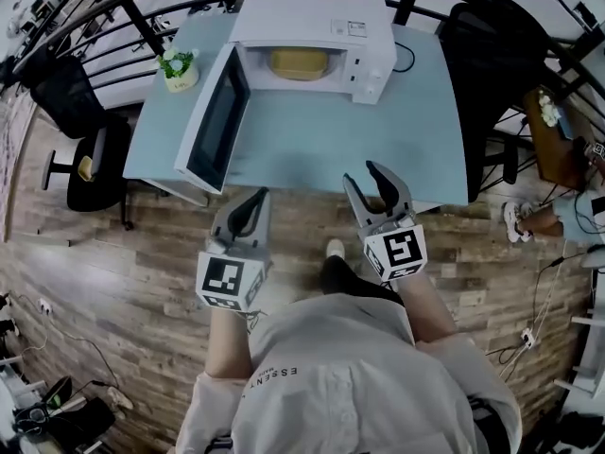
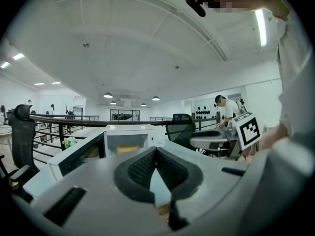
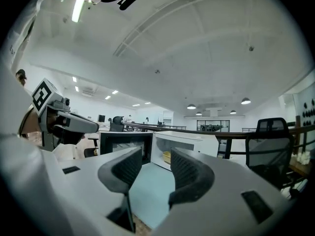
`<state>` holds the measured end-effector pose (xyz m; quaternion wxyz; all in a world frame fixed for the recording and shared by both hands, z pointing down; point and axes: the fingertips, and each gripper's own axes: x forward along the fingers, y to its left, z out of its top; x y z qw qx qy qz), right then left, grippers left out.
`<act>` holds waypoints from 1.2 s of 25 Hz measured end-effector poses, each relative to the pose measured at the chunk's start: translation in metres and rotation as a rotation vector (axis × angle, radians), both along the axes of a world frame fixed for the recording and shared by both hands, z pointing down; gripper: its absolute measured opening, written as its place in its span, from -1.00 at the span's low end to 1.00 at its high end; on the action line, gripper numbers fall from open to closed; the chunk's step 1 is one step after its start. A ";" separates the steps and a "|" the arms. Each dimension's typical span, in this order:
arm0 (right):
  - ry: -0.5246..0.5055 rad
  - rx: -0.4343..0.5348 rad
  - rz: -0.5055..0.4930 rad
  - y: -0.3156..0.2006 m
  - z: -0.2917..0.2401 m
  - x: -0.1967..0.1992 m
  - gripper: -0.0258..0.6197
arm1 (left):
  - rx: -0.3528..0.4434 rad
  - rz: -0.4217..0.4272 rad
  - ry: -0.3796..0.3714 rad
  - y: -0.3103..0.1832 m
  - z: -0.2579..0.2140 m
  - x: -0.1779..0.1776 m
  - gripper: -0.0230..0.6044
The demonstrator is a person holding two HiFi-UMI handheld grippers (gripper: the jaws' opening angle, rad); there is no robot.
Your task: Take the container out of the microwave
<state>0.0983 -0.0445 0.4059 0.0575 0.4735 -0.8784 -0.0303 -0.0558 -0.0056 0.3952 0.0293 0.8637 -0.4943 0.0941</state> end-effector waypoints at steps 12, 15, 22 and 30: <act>0.074 -0.049 -0.143 -0.121 0.009 0.028 -0.38 | 0.019 -0.088 -0.036 -0.110 -0.014 0.044 -0.92; 0.090 -0.072 -0.167 -0.141 0.016 0.028 -0.38 | 0.005 -0.094 -0.040 -0.126 -0.008 0.050 -0.92; 0.156 -0.143 -0.206 -0.176 0.038 0.011 -0.38 | -0.043 -0.110 -0.033 -0.158 0.010 0.042 -0.92; 0.267 -0.259 -0.211 -0.231 0.063 -0.029 -0.38 | -0.050 -0.079 -0.008 -0.209 0.011 0.018 -0.92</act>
